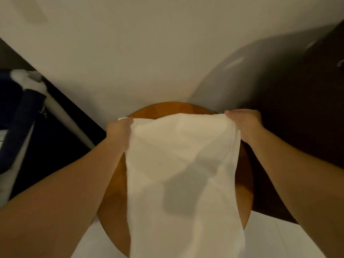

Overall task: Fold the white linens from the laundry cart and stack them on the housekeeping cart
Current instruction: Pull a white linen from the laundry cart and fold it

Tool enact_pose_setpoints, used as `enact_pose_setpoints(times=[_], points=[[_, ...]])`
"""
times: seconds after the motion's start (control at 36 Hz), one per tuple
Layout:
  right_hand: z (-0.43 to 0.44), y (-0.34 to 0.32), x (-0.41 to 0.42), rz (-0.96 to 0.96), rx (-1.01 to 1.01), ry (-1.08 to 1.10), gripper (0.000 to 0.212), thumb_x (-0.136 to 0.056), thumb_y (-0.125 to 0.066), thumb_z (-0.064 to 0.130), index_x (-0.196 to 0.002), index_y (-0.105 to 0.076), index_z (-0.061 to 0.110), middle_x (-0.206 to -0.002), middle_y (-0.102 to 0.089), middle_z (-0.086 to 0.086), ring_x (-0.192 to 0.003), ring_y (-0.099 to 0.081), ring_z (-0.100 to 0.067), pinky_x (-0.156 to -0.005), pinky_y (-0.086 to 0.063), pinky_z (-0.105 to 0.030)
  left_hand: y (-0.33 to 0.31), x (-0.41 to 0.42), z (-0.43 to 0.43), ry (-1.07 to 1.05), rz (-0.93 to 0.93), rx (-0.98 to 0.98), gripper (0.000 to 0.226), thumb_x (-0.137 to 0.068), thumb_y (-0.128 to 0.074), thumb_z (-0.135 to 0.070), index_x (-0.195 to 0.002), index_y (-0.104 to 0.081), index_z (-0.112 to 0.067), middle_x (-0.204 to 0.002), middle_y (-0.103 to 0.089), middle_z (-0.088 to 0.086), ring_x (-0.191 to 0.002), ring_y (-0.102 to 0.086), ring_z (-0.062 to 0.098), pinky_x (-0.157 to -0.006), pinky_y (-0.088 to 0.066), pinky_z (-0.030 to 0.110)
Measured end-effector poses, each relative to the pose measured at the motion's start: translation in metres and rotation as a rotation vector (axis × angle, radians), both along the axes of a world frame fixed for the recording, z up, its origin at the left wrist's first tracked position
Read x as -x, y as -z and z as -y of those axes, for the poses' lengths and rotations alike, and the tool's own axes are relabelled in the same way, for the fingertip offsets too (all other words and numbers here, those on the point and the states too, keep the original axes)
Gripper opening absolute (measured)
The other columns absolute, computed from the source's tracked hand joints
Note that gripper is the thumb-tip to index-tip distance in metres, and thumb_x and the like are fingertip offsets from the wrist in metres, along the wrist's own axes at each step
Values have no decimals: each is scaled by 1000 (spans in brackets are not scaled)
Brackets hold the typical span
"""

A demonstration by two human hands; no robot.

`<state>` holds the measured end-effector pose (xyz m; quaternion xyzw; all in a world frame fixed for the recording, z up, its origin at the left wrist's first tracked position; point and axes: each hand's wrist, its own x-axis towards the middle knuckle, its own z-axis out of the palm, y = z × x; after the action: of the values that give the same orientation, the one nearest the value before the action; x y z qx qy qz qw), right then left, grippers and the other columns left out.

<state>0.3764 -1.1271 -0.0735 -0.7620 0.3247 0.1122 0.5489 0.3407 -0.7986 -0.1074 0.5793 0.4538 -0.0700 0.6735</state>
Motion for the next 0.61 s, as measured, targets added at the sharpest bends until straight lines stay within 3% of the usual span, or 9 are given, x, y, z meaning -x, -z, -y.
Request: enact_pose_setpoints(times=[0.06, 0.08, 0.19, 0.22, 0.28, 0.33, 0.39, 0.5, 0.61], points=[[0, -31, 13, 20, 426, -257, 57, -94, -52, 15, -146, -31, 23, -155, -28, -3, -139, -33, -18, -109, -37, -34, -31, 15, 4, -12, 77, -113, 26, -92, -62, -17, -113, -48, -13, -93, -52, 1, -93, -55, 24, -96, -44, 40], [2, -50, 20, 50, 551, -382, 57, -96, -47, 16, -149, -25, 21, -156, -24, 0, -144, -24, -19, -113, -31, -37, -49, 24, 5, 23, 102, -210, 28, -90, -64, -19, -111, -46, -12, -95, -52, 2, -95, -56, 25, -90, -47, 39], [17, -124, 61, 191, 575, -358, 45, -92, -47, 13, -137, -41, 16, -146, -40, 0, -138, -34, -21, -109, -37, -36, -130, 63, 6, 23, 238, -377, 49, -87, -65, -24, -128, -47, -3, -101, -55, 7, -89, -57, 23, -71, -48, 31], [18, -141, 73, 246, 520, -340, 42, -91, -50, 12, -132, -47, 18, -141, -45, 1, -134, -40, -21, -104, -42, -35, -154, 75, 7, 22, 281, -407, 50, -88, -65, -22, -129, -47, -3, -101, -53, 6, -89, -55, 21, -71, -46, 30], [15, -192, 92, 316, 174, -165, 29, -90, -59, 12, -118, -60, 19, -127, -59, 0, -121, -54, -19, -92, -48, -31, -206, 101, 12, -3, 373, -444, 41, -88, -65, -21, -124, -48, -11, -104, -51, 5, -88, -54, 20, -73, -45, 30], [16, -242, 110, 372, -75, -81, 10, -87, -68, 13, -92, -69, 21, -103, -68, 1, -103, -63, -15, -90, -50, -29, -260, 127, 15, -28, 478, -448, 30, -89, -64, -18, -114, -48, -17, -101, -50, 2, -82, -53, 15, -67, -46, 27], [20, -291, 133, 477, -145, -90, 11, -85, -71, 12, -84, -68, 23, -92, -66, 7, -94, -62, -11, -94, -48, -27, -314, 155, 16, -22, 582, -490, 22, -90, -63, -15, -107, -49, -19, -95, -52, -2, -79, -52, 11, -62, -45, 23], [24, -386, 176, 664, -203, -92, 13, -80, -75, 11, -87, -72, 21, -89, -68, 6, -85, -63, -8, -74, -49, -19, -420, 203, 15, -9, 761, -556, 15, -87, -61, -15, -85, -55, -28, -103, -56, 2, -83, -55, 15, -69, -48, 27], [28, -466, 216, 852, -276, -65, 15, -77, -77, 8, -78, -73, 22, -88, -71, 1, -86, -67, -14, -76, -54, -22, -510, 241, 17, -26, 918, -532, 19, -88, -60, -14, -88, -55, -32, -102, -58, -1, -91, -58, 16, -78, -52, 32]])
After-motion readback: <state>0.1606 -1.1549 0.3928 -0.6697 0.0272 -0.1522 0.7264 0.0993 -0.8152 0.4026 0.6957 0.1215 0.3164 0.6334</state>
